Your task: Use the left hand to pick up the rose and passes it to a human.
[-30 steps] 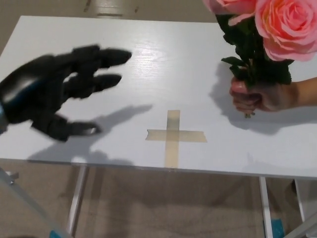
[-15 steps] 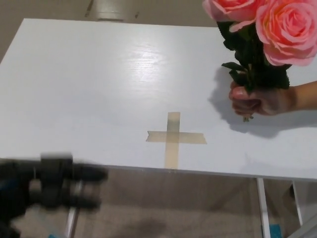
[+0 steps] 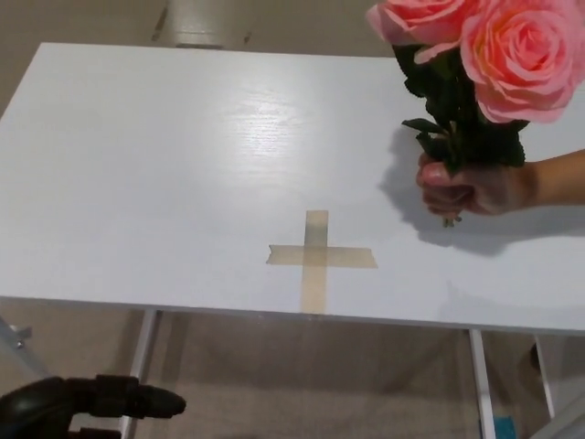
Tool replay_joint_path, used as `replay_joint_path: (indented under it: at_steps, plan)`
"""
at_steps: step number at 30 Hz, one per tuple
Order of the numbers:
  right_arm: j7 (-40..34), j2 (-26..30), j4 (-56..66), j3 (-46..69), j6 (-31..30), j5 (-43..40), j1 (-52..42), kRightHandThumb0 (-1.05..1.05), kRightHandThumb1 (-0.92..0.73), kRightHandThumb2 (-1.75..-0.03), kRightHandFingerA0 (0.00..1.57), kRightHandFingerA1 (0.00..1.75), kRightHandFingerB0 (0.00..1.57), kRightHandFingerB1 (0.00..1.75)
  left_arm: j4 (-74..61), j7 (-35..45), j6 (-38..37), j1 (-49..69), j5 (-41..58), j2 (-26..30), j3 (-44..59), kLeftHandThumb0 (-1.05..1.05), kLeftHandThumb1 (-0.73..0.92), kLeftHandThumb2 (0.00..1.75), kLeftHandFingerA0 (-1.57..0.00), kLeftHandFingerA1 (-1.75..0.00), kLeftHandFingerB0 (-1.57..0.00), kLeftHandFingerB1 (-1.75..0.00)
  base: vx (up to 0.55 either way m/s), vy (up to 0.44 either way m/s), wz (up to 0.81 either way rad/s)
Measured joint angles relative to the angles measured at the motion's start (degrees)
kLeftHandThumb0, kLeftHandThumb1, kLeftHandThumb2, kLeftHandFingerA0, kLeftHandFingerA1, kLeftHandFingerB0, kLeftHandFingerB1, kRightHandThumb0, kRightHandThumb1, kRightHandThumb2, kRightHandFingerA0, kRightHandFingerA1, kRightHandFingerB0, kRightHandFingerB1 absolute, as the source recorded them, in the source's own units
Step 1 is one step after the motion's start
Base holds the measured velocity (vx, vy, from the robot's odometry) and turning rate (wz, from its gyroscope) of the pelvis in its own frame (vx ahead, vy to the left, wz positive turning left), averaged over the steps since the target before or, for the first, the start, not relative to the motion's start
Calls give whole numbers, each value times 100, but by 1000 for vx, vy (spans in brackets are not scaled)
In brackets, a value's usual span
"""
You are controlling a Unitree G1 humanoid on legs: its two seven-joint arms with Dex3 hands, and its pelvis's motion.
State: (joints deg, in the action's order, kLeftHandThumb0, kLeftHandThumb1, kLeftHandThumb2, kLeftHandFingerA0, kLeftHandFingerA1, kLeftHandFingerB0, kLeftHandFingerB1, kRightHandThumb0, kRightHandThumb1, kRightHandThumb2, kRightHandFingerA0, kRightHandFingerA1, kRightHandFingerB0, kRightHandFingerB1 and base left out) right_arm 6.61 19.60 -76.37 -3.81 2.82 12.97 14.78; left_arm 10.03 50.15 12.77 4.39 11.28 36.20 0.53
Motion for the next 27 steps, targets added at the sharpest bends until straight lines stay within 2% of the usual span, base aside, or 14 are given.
replay_joint_path:
  at_steps: [1,4,7,8,10,11,17,26,27]
  plan:
    - [0,0,1,-1,0,0,1,-41,-64,-60,65,45,55,41,239,-131,-19,-81,-79,-68,-61,-73,58,92,-41,-51,-29,-43,0,0,0]
    - [0,1,7,0,0,-1,10,-41,-65,-60,65,45,55,41,928,-484,-116,-233,-237,-227,-222,-73,61,93,-37,-50,-26,-43,0,0,0]
    - [0,1,8,0,0,-1,23,-41,-65,-60,65,45,55,41,1614,-799,-219,-323,-386,-357,-356,-64,58,95,-39,-53,-21,-43,0,0,0]
    - [0,2,8,0,-1,-1,27,-41,-65,-60,65,45,55,41,1860,-906,-261,-352,-421,-388,-398,-69,67,65,-43,-37,-34,-33,0,0,0]
    - [1,2,10,0,0,-1,33,-41,-65,-60,65,46,55,41,2389,-1131,-359,-408,-497,-448,-451,-70,66,66,-43,-37,-34,-34,0,0,0]
    - [1,2,10,0,-1,0,33,-41,-65,-60,66,46,55,41,2619,-1242,-406,-427,-543,-477,-464,-64,72,60,-46,-35,-37,-31,0,0,0]
    - [3,2,14,1,-1,-4,40,-41,-65,-60,66,46,56,41,3869,-1929,-790,-651,-743,-636,-585,-62,71,62,-47,-36,-36,-32,0,0,0]
    - [18,5,16,5,-1,-5,78,-42,-65,-60,65,45,56,41,5042,-2897,-1524,-1126,-1104,-817,-763,-62,71,62,-47,-36,-37,-33,0,0,0]
    - [21,6,16,4,-1,-5,83,-42,-65,-60,64,45,55,41,5115,-2975,-1590,-1160,-1134,-826,-780,-65,65,64,-46,-38,-36,-34,0,0,0]
